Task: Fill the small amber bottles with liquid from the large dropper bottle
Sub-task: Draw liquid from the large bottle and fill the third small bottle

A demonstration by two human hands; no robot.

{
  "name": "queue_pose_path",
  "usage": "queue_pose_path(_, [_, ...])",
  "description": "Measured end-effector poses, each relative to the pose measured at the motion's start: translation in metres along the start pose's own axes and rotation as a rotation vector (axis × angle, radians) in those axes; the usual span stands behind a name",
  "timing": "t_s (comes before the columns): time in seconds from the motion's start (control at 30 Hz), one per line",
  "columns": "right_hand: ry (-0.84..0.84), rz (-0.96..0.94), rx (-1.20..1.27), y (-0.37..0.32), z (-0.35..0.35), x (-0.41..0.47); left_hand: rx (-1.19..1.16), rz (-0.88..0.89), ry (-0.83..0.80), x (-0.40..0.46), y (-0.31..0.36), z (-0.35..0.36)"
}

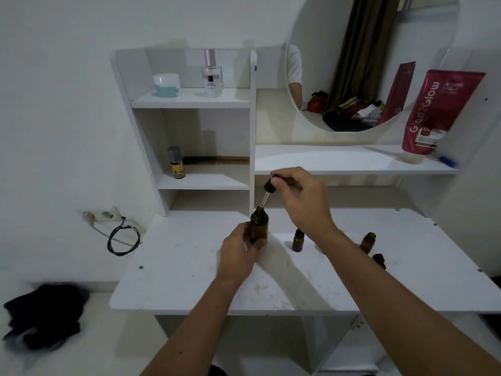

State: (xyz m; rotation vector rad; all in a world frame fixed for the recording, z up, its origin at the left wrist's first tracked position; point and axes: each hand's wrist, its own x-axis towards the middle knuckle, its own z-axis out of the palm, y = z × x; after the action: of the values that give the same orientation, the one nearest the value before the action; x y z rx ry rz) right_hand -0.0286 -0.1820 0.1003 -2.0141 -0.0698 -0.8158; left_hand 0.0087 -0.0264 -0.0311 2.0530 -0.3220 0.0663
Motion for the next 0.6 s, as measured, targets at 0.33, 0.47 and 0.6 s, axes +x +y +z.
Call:
queue_pose_path(0.33, [-0.141, 0.047, -0.124, 0.021, 0.022, -0.003, 0.021, 0.012, 0.029, 0.000, -0.001, 0.002])
queue_pose_path(0.47, [-0.146, 0.084, -0.142, 0.027, 0.029, -0.005, 0.034, -0.002, 0.026, 0.000, 0.000, 0.003])
queue_pose_path(0.6, [-0.140, 0.068, -0.171, 0.029, 0.032, -0.008, 0.033, -0.007, 0.023, 0.001, -0.002, 0.004])
